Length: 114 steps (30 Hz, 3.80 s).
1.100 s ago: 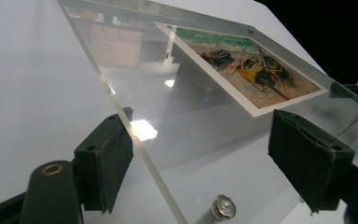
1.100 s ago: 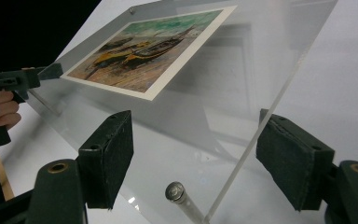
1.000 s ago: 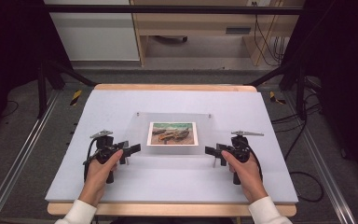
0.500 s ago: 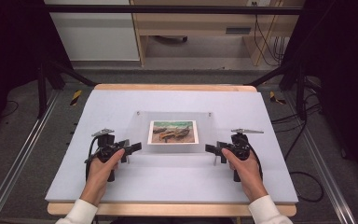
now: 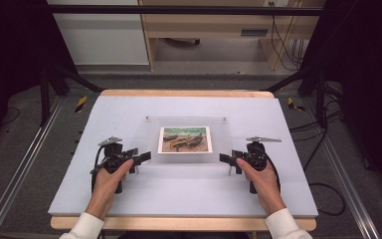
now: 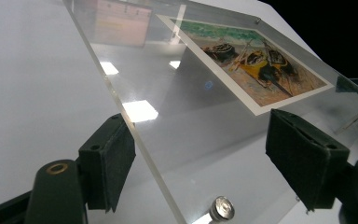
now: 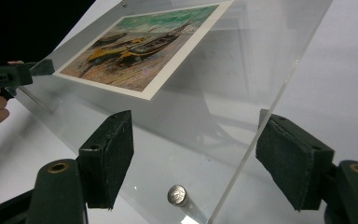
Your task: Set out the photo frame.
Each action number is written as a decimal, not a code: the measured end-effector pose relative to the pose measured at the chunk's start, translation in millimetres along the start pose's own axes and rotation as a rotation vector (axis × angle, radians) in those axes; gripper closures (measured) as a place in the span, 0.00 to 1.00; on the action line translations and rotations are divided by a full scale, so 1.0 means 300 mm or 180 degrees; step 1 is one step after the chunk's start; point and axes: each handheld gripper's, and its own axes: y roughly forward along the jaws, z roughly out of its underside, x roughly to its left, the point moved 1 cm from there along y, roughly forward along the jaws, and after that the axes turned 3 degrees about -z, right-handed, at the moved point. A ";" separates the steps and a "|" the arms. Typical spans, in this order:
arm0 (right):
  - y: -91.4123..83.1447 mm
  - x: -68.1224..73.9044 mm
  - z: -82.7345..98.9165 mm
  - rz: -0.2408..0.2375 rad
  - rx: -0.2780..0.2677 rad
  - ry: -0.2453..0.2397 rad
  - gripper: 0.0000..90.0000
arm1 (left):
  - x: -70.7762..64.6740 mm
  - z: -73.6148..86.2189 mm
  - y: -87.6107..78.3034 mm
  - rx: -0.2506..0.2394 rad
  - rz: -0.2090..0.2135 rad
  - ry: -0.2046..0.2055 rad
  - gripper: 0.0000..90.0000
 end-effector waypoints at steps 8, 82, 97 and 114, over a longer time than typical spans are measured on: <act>-0.001 -0.009 -0.011 0.0042 -0.0039 -0.0062 0.32 | 0.003 -0.007 0.008 -0.0053 0.0012 -0.0022 0.31; -0.074 0.070 0.029 0.0359 -0.0068 -0.0648 0.44 | -0.059 0.028 -0.066 -0.0257 -0.0214 0.0248 0.46; -0.086 0.087 0.044 0.0423 -0.0078 -0.0748 0.47 | -0.075 0.045 -0.090 -0.0308 -0.0266 0.0222 0.50; -0.102 0.106 0.068 0.0502 -0.0138 -0.0762 0.53 | -0.081 0.059 -0.105 -0.0332 -0.0283 0.0189 0.55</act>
